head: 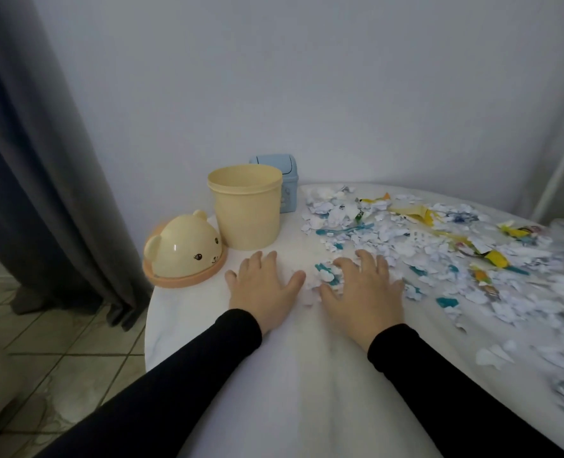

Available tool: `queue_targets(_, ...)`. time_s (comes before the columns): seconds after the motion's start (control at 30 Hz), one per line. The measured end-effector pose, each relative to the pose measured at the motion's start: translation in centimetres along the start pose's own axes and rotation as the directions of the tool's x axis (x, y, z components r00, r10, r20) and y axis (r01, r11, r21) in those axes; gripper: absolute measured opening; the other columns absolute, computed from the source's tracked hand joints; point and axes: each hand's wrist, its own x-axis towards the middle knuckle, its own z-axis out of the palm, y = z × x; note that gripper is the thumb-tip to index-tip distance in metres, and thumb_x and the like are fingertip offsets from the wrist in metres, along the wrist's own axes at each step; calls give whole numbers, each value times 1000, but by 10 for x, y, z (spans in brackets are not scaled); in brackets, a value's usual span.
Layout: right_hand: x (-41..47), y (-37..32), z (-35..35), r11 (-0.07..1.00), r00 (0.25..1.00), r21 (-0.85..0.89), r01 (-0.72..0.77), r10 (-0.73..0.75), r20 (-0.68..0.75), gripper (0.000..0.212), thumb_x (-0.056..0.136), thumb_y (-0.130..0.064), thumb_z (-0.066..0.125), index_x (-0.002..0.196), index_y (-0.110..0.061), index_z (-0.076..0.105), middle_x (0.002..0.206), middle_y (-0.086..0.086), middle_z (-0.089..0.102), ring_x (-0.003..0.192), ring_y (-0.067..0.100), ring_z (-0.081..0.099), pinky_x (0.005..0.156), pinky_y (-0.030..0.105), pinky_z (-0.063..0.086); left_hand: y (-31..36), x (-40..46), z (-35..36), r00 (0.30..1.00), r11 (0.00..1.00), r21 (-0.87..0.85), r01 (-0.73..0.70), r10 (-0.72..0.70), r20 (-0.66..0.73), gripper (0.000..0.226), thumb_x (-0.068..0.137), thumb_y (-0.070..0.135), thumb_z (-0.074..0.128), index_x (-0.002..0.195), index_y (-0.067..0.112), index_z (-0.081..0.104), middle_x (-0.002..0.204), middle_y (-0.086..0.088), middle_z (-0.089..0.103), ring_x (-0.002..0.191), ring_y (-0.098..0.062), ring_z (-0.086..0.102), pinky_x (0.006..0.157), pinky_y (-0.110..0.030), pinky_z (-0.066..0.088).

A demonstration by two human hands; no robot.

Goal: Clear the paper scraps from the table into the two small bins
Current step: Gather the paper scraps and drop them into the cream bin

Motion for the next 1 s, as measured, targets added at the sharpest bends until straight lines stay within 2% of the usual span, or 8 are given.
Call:
queue_targets(0.13, 1, 9, 4, 998, 995, 46, -46, 42, 86, 60, 90, -59, 38, 144, -33, 29, 157, 2, 12, 145, 30, 6, 108, 54, 22, 4, 9, 6, 986, 991, 92, -97, 83, 142, 67, 91, 63, 26, 139, 17, 35, 152, -4, 27, 139, -25, 22, 110, -47, 18)
queue_targets(0.23, 0, 11, -2, 997, 1000, 80, 10, -10, -2, 56, 90, -47, 46, 142, -30, 33, 157, 3, 11, 144, 29, 10, 108, 47, 29, 16, 2, 5, 944, 960, -22, -280, 279, 174, 57, 95, 56, 28, 137, 19, 39, 150, 1, 32, 138, -16, 26, 109, -38, 18)
queue_targets(0.33, -4, 17, -10, 998, 993, 69, 12, -4, -114, 55, 87, -45, 49, 139, -30, 38, 155, 4, 15, 140, 26, 18, 105, 42, 33, 22, -5, 4, 931, 933, -132, -334, 349, 109, 60, 94, 56, 34, 145, 24, 32, 151, 7, 30, 138, -9, 24, 110, -30, 14)
queue_targets(0.5, 0, 33, -5, 996, 996, 2, -92, 92, 18, 65, 92, -63, 26, 148, -31, 19, 159, 5, 6, 145, 35, -3, 112, 55, 14, 25, -3, 10, 920, 927, 21, -375, 370, 130, 73, 88, 67, 33, 150, 36, 9, 158, 5, 5, 143, -16, 8, 112, -37, 10)
queue_targets(0.7, 13, 33, 3, 996, 996, 90, -1, -7, 87, 60, 94, -60, 12, 149, -41, -4, 160, 4, -1, 147, 30, -6, 113, 56, 7, 46, 28, 22, 860, 875, 17, -483, 471, 196, 58, 93, 50, 17, 149, 39, 8, 160, 9, -3, 146, -14, 3, 113, -44, 10)
queue_targets(0.83, 25, 41, 5, 994, 988, 100, 40, -55, 147, 55, 98, -54, 13, 150, -38, 6, 160, -1, 1, 147, 28, -4, 113, 56, 8, 50, 46, 29, 809, 833, 29, -553, 528, 259, 55, 92, 45, 21, 145, 35, 29, 155, 8, 23, 141, -13, 21, 107, -38, 20)
queue_targets(0.93, 35, 47, 4, 997, 985, 54, 62, -70, 157, 50, 100, -49, 17, 147, -34, 23, 159, -4, 7, 146, 25, 4, 112, 54, 14, 38, 51, 27, 819, 825, -79, -559, 565, 101, 46, 90, 36, 34, 129, 21, 54, 128, 1, 51, 120, -18, 45, 101, -31, 33)
queue_targets(1.0, 37, 49, 2, 996, 992, 31, 83, -86, 96, 46, 100, -41, 26, 145, -33, 29, 157, -3, 18, 142, 23, 18, 109, 47, 22, 26, 51, 25, 851, 845, -126, -520, 525, 10, 33, 92, 22, 44, 120, 16, 60, 116, -1, 55, 109, -18, 50, 97, -25, 37)
